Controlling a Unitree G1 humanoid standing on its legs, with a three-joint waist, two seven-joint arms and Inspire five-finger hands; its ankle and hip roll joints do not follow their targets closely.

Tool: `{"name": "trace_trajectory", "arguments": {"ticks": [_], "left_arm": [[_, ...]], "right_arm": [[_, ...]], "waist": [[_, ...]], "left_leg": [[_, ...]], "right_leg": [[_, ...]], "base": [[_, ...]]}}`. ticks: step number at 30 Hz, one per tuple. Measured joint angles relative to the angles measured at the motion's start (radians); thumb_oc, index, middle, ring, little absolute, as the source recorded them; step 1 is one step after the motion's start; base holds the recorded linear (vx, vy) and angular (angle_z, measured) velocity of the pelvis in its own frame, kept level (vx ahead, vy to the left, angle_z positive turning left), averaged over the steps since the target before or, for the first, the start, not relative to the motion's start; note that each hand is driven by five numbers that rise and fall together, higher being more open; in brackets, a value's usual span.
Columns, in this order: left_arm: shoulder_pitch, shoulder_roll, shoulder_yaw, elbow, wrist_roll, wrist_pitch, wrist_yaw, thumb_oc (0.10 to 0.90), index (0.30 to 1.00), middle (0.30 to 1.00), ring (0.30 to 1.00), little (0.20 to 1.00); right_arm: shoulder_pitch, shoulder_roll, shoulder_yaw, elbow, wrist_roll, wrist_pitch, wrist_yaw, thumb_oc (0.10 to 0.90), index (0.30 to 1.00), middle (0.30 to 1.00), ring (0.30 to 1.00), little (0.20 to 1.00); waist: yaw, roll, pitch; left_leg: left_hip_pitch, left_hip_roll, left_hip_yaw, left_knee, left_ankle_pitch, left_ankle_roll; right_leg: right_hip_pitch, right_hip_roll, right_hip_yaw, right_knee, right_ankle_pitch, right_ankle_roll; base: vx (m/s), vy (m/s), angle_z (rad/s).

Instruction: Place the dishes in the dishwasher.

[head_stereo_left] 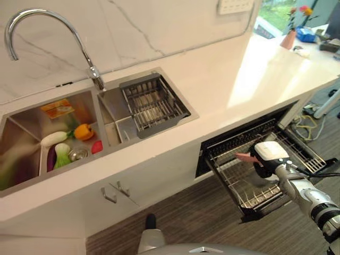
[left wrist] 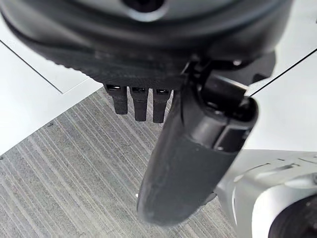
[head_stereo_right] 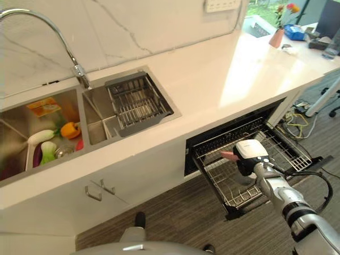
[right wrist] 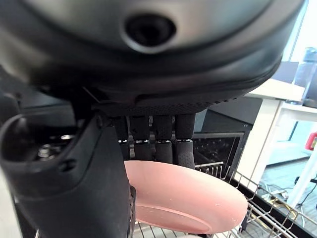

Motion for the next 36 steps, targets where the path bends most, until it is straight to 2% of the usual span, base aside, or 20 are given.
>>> {"name": "trace_trajectory", "arguments": {"ticks": [2, 8, 10, 12, 16, 21, 22, 23, 24, 25, 26, 27, 28, 29, 30, 31, 33, 35, 36], "left_arm": [[0.001, -0.001, 0.000, -0.004, 0.000, 0.001, -0.002, 0.800, 0.900, 0.900, 0.900, 0.900], [-0.005, -0.001, -0.002, -0.036, -0.011, 0.001, -0.001, 0.800, 0.900, 0.900, 0.900, 0.900], [-0.017, -0.001, -0.003, -0.037, -0.016, 0.002, -0.001, 0.800, 0.900, 0.900, 0.900, 0.900], [-0.028, -0.001, -0.003, -0.039, -0.023, 0.003, 0.000, 0.800, 0.900, 0.900, 0.900, 0.900], [-0.035, -0.001, -0.004, -0.078, -0.030, 0.008, -0.002, 0.800, 0.900, 0.900, 0.900, 0.900], [-0.051, -0.004, -0.036, -0.102, -0.027, 0.013, -0.002, 0.800, 0.900, 0.900, 0.900, 0.900], [-0.051, -0.004, -0.036, -0.102, -0.027, 0.013, -0.002, 0.800, 0.900, 0.900, 0.900, 0.900], [-0.030, -0.001, -0.031, -0.102, -0.029, 0.017, -0.001, 0.800, 0.900, 0.900, 0.900, 0.900], [-0.030, -0.001, -0.031, -0.102, -0.029, 0.017, -0.001, 0.800, 0.900, 0.900, 0.900, 0.900], [-0.036, 0.000, -0.038, -0.102, -0.030, 0.028, 0.001, 0.800, 0.900, 0.900, 0.900, 0.900], [-0.036, 0.000, -0.038, -0.102, -0.030, 0.028, 0.001, 0.800, 0.900, 0.900, 0.900, 0.900], [-0.030, 0.007, -0.037, -0.100, -0.030, 0.048, 0.008, 0.800, 0.900, 0.900, 0.900, 0.900], [-0.028, 0.011, -0.037, -0.093, -0.030, 0.051, 0.008, 0.800, 0.900, 0.900, 0.900, 0.900], [-0.031, 0.022, -0.041, -0.074, -0.030, 0.052, 0.002, 0.800, 0.900, 0.900, 0.900, 0.900], [-0.024, 0.030, -0.041, -0.060, -0.031, 0.050, -0.001, 0.800, 0.900, 0.900, 0.900, 0.900], [-0.019, 0.030, -0.041, -0.053, -0.033, 0.048, -0.001, 0.800, 0.900, 0.900, 0.900, 0.900], [-0.008, 0.021, -0.041, -0.047, -0.033, 0.048, -0.001, 0.800, 0.900, 0.900, 0.900, 0.900], [-0.013, 0.017, -0.041, -0.025, -0.033, 0.048, -0.001, 0.800, 0.900, 0.900, 0.900, 0.900], [-0.017, 0.015, -0.032, -0.011, -0.032, 0.039, -0.001, 0.800, 0.900, 0.900, 0.900, 0.900]], "right_arm": [[0.000, 0.001, 0.000, 0.021, -0.015, 0.007, 0.017, 0.800, 0.900, 0.900, 0.900, 0.900], [-0.010, 0.030, -0.004, 0.006, -0.016, 0.021, 0.019, 0.800, 0.900, 0.900, 0.900, 0.900], [-0.010, 0.030, -0.010, -0.021, -0.013, 0.022, 0.020, 0.800, 0.900, 0.900, 0.900, 0.900], [-0.003, 0.028, -0.057, -0.120, 0.023, 0.019, 0.020, 0.800, 0.900, 0.900, 0.900, 0.900], [0.044, 0.015, -0.179, -0.272, 0.063, 0.019, 0.014, 0.800, 0.900, 0.900, 0.900, 0.900], [0.228, 0.003, -0.495, -0.522, 0.069, 0.017, -0.054, 0.800, 0.900, 0.900, 0.900, 0.900], [0.228, 0.003, -0.495, -0.522, 0.069, 0.017, -0.054, 0.800, 0.900, 0.900, 0.900, 0.900], [0.264, -0.011, -0.582, -0.564, 0.092, 0.041, -0.102, 0.800, 0.900, 0.900, 0.900, 0.900], [0.264, -0.011, -0.582, -0.564, 0.092, 0.041, -0.102, 0.800, 0.900, 0.900, 0.900, 0.900], [0.306, -0.008, -0.670, -0.557, 0.106, 0.072, -0.132, 0.631, 0.646, 0.646, 0.646, 0.646], [0.306, -0.008, -0.670, -0.557, 0.106, 0.072, -0.132, 0.631, 0.646, 0.646, 0.646, 0.646], [0.419, 0.108, -0.852, -0.436, 0.148, 0.068, -0.217, 0.400, 0.300, 0.300, 0.300, 0.300], [0.423, 0.130, -0.868, -0.349, 0.172, 0.084, -0.229, 0.400, 0.300, 0.300, 0.300, 0.300], [0.438, 0.129, -0.862, -0.087, 0.201, 0.101, -0.238, 0.400, 0.300, 0.300, 0.300, 0.300], [0.407, 0.117, -0.821, 0.075, 0.239, 0.111, -0.231, 0.400, 0.300, 0.300, 0.300, 0.300], [0.405, 0.131, -0.772, 0.201, 0.347, 0.204, -0.168, 0.400, 0.300, 0.300, 0.300, 0.300], [0.430, 0.159, -0.709, 0.244, 0.393, 0.221, -0.163, 0.400, 0.300, 0.300, 0.300, 0.300], [0.428, 0.176, -0.626, 0.262, 0.400, 0.218, -0.154, 0.400, 0.300, 0.300, 0.300, 0.300], [0.421, 0.178, -0.500, 0.270, 0.400, 0.215, -0.123, 0.400, 0.300, 0.300, 0.300, 0.300]], "waist": [[0.011, 0.008, 0.003], [0.005, 0.021, 0.015], [-0.004, 0.021, 0.022], [-0.033, 0.023, 0.030], [-0.061, 0.018, 0.035], [-0.093, 0.006, 0.041], [-0.093, 0.006, 0.041], [-0.122, 0.002, 0.043], [-0.122, 0.002, 0.043], [-0.158, -0.005, 0.044], [-0.158, -0.005, 0.044], [-0.168, -0.026, 0.034], [-0.171, -0.033, 0.031], [-0.185, -0.049, 0.013], [-0.177, -0.056, 0.002], [-0.182, -0.057, -0.011], [-0.215, -0.051, -0.013], [-0.216, -0.048, -0.015], [-0.210, -0.047, -0.018]], "left_leg": [[-0.006, -0.002, -0.001, 0.000, 0.001, 0.001], [-0.014, -0.002, 0.000, -0.013, 0.006, 0.000], [-0.012, -0.003, 0.001, -0.017, 0.008, 0.001], [-0.008, -0.003, 0.009, -0.020, 0.008, 0.001], [0.008, -0.002, 0.020, -0.024, 0.007, 0.000], [0.058, -0.003, 0.075, -0.025, -0.011, 0.001], [0.058, -0.003, 0.075, -0.025, -0.011, 0.001], [0.082, -0.003, 0.101, -0.025, -0.020, 0.003], [0.082, -0.003, 0.101, -0.025, -0.020, 0.003], [0.100, -0.003, 0.115, -0.025, -0.024, 0.000], [0.100, -0.003, 0.115, -0.025, -0.024, 0.000], [0.125, -0.002, 0.148, -0.025, -0.037, 0.002], [0.129, -0.004, 0.157, -0.025, -0.043, 0.007], [0.129, -0.009, 0.168, -0.025, -0.048, 0.008], [0.128, -0.011, 0.167, -0.025, -0.050, 0.007], [0.124, -0.013, 0.174, -0.027, -0.052, 0.010], [0.122, -0.019, 0.175, -0.026, -0.051, 0.012], [0.126, -0.019, 0.177, -0.027, -0.051, 0.012], [0.127, -0.017, 0.177, -0.031, -0.052, 0.011]], "right_leg": [[-0.004, 0.002, -0.003, 0.000, 0.000, 0.001], [-0.020, 0.001, -0.003, 0.000, -0.002, 0.003], [-0.021, -0.002, -0.003, 0.000, -0.002, 0.003], [-0.023, -0.001, 0.005, 0.000, -0.001, 0.004], [-0.021, 0.000, 0.018, 0.001, -0.001, 0.004], [-0.013, -0.007, 0.068, 0.001, -0.002, 0.007], [-0.013, -0.007, 0.068, 0.001, -0.002, 0.007], [-0.003, -0.011, 0.089, 0.001, -0.001, 0.008], [-0.003, -0.011, 0.089, 0.001, -0.001, 0.008], [-0.004, -0.009, 0.107, 0.001, -0.001, 0.011], [-0.004, -0.009, 0.107, 0.001, -0.001, 0.011], [-0.003, -0.012, 0.138, 0.002, -0.003, 0.013], [-0.005, -0.015, 0.144, 0.001, -0.002, 0.014], [-0.013, -0.019, 0.153, 0.002, 0.000, 0.017], [-0.012, -0.021, 0.150, 0.004, 0.000, 0.017], [-0.018, -0.026, 0.156, 0.000, 0.001, 0.018], [-0.022, -0.030, 0.159, 0.001, 0.007, 0.021], [-0.019, -0.031, 0.163, 0.000, 0.009, 0.021], [-0.017, -0.030, 0.166, 0.000, 0.010, 0.020]], "base": [[0.00, 0.052, 0.03], [0.00, 0.050, 0.00], [0.02, 0.052, -0.03], [0.03, 0.037, -0.09], [0.04, 0.024, -0.09], [0.04, 0.020, -0.25], [0.03, 0.011, -0.42], [0.03, 0.010, -0.27], [0.05, 0.015, -0.40], [0.02, 0.004, -0.13], [0.03, 0.013, -0.43], [0.02, -0.005, -0.39], [0.03, -0.003, -0.50], [0.01, -0.007, -0.18], [0.00, 0.005, -0.18], [0.00, 0.001, -0.08], [0.01, 0.001, -0.09], [0.00, 0.002, -0.08], [0.00, 0.000, 0.00]]}}
